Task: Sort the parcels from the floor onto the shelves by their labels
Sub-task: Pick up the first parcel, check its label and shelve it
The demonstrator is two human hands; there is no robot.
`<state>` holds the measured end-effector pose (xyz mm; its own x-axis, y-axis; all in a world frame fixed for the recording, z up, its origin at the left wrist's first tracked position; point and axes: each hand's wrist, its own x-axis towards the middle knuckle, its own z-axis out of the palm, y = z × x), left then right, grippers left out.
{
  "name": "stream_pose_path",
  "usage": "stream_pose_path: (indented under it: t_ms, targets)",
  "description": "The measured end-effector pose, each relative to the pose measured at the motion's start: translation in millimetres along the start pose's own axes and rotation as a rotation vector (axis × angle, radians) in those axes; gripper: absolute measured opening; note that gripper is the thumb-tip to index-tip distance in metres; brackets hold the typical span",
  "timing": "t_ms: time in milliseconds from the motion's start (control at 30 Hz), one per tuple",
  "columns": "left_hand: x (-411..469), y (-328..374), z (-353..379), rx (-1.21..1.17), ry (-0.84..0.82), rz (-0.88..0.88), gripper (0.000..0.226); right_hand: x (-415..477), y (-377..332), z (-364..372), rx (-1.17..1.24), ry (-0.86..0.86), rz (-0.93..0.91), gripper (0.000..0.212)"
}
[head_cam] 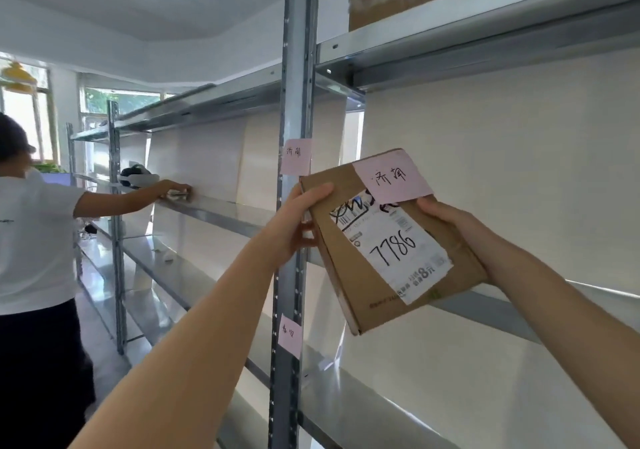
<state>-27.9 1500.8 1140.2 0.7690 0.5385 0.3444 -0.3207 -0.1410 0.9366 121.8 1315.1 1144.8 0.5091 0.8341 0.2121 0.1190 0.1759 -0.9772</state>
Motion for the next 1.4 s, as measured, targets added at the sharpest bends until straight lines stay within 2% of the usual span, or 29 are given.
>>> stream_pose_path:
  t_ms: [100, 200, 267, 333, 400, 500, 567, 667, 767, 867, 933, 1067, 1200, 1400]
  targets:
    - [25.8, 2.9, -7.2, -0.063, -0.017, -0.070, 0.020, 9.4, -15.8, 5.4, -0.084, 0.097, 0.045, 0.028]
    - [54.3, -0.1, -12.9, -0.139, 0.013, -0.107, 0.019, 16.7, -27.4, 10.9, -0.065, 0.285, 0.033, 0.035]
    - [70.4, -1.1, -14.2, -0.174, 0.026, -0.141, 0.029, 19.6, -30.8, 12.4, -0.029, 0.478, 0.000, 0.041]
    - [83.2, -3.8, -14.3, -0.236, 0.046, -0.181, 0.044, 20.5, -26.5, 18.6, -0.093, 0.632, -0.050, 0.037]
    - [91.4, -7.1, -9.0, -0.308, 0.076, -0.204, 0.062, 21.7, -15.4, 28.8, -0.136, 0.708, -0.072, 0.033]
    - [101.2, -10.3, -0.7, -0.371, 0.039, -0.248, 0.074, 31.4, -2.3, 48.4, -0.079, 0.791, -0.093, 0.060]
    - [107.8, -11.8, 4.1, -0.283, -0.013, -0.269, 0.074, 35.0, -4.4, 48.5, -0.006, 0.846, -0.086, 0.062]
    - [118.2, -12.6, 2.8, -0.062, -0.060, -0.236, 0.071, 35.6, -15.4, 37.1, -0.045, 0.839, 0.036, 0.049]
    - [131.7, -12.5, 1.6, 0.105, -0.143, -0.214, 0.075, 45.4, -21.2, 21.9, -0.159, 0.806, 0.208, 0.051]
    - [147.1, -15.8, 4.6, 0.320, -0.237, -0.235, 0.069, 62.8, -26.8, 16.1, -0.292, 0.799, 0.319, 0.039]
    - [158.6, -18.3, 8.7, 0.338, -0.264, -0.266, 0.059, 80.1, -25.5, 6.9, -0.312, 0.804, 0.355, 0.035]
    - [184.9, -30.5, 14.2, 0.362, -0.257, -0.308, 0.051, 112.4, -16.8, -8.9, -0.327, 0.782, 0.453, 0.045]
    - [202.9, -45.1, 8.6, 0.403, -0.234, -0.373, 0.041, 131.6, -14.8, -10.3, -0.418, 0.775, 0.524, 0.028]
    - [206.3, -47.2, -1.7, 0.491, -0.255, -0.390, 0.038, 136.2, -0.1, -10.1, -0.448, 0.763, 0.601, 0.037]
